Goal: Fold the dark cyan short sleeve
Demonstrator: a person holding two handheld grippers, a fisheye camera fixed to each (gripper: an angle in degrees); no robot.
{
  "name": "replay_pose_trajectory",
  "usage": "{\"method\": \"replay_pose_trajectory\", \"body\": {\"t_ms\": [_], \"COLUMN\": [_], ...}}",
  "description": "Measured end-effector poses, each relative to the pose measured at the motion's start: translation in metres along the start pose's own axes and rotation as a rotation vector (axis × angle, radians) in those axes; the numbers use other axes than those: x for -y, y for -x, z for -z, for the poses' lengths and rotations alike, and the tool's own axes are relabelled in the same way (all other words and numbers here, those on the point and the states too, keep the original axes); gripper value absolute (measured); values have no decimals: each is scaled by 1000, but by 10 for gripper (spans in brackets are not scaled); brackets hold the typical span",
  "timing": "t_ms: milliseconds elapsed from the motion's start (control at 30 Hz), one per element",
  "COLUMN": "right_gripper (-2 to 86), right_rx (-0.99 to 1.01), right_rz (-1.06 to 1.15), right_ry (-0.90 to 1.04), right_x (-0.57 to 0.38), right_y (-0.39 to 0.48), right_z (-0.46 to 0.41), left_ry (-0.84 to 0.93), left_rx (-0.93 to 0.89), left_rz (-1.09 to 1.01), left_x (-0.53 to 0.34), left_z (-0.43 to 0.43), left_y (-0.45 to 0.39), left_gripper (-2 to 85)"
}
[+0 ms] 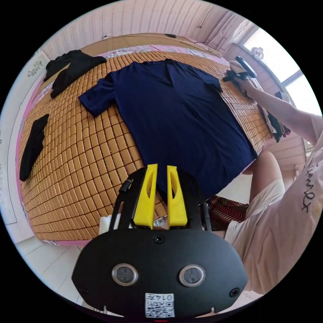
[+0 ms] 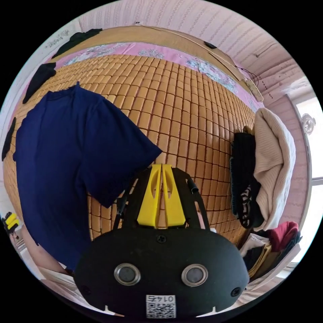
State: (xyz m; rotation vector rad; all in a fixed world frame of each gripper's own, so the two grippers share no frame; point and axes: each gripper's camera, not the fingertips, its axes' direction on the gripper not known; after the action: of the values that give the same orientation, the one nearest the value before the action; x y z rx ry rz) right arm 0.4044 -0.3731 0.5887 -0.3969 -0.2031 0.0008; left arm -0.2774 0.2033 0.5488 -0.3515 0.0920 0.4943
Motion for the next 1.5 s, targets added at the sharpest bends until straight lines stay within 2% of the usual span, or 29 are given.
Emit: {"method": "replay_pose_trajectory", "body": {"t_ms": [133, 267, 467, 567, 667, 800, 933, 1033, 1067, 1233, 1333, 1500], "right_gripper": [-9, -10, -10, -10, -10, -10, -10, -9, -9, -9, -9, -8], "right_rx": [195, 285, 263, 166, 173, 195, 95, 66, 90, 34, -2, 0], "right_rz": [128, 279, 407, 452, 414, 397, 398, 381, 371, 404, 415, 416], "right_ry": [-113, -28, 160, 229, 212, 231, 173, 215, 265, 261, 221, 282], "right_x": [-71, -171, -262, -280, -285, -285, -290, -293, -292, -293, -300, -294], "right_y": [28, 69, 126, 143, 144, 147, 157, 164, 167, 188, 197, 202], "right_z": [42, 48, 20, 2, -4, -12, -6, -18, -28, -39, -43, -43], "left_ry": [108, 85, 149, 209, 250, 239, 191, 121, 124, 193, 180, 201], "left_rx": [27, 4, 89, 146, 176, 149, 156, 54, 45, 116, 117, 126], "left_rz": [-11, -5, -79, -90, -102, -43, 8, -21, -18, -39, -46, -30], "left_x": [-37, -50, -38, -40, -46, -57, -64, -60, -57, -60, -64, -78], "left_z": [-11, -8, -31, -37, -34, -21, 5, 18, 14, -11, -4, 7], "left_y": [-30, -57, -101, -106, -104, -86, -84, -99, -101, -103, -101, -91], "left_gripper": [62, 64, 63, 54, 29, 25, 28, 32, 37, 28, 27, 30]}}
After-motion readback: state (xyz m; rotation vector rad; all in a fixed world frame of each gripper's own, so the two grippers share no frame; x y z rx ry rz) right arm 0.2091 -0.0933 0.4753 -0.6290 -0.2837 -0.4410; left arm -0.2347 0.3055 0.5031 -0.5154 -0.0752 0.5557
